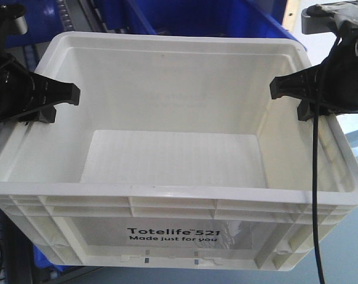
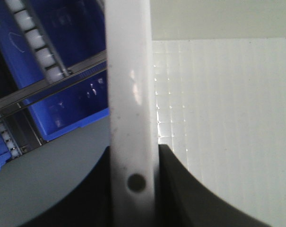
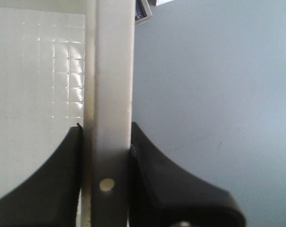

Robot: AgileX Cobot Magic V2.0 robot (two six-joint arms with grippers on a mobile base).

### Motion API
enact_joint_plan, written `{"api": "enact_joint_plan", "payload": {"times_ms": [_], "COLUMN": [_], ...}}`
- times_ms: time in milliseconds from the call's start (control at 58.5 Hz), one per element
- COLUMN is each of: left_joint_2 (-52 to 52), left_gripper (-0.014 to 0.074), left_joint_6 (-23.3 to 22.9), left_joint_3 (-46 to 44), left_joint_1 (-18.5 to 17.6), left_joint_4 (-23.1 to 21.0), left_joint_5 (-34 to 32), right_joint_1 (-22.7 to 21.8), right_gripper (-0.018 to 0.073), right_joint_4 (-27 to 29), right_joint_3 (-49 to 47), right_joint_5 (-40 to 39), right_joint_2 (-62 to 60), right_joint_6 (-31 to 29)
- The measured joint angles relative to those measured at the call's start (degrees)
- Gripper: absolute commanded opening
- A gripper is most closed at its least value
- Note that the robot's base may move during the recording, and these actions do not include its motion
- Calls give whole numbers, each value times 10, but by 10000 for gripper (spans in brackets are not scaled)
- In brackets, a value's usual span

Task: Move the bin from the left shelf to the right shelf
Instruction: 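Turn the base to face the other roller shelf holding the tote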

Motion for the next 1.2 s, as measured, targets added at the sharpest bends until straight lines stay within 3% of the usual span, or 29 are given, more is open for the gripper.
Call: {"api": "enact_joint_plan", "payload": {"times_ms": [1197], "left_joint_2": [0], "left_gripper": [-6], "left_joint_6": [0], "left_joint_3": [0], "left_joint_1": [0], "left_joint_4": [1], "left_joint_5": [2], "right_joint_1": [0], "right_gripper": [13], "right_joint_4": [1], "right_joint_3": [0], "right_joint_5": [1], "right_joint_2": [0], "right_joint_6": [0]}}
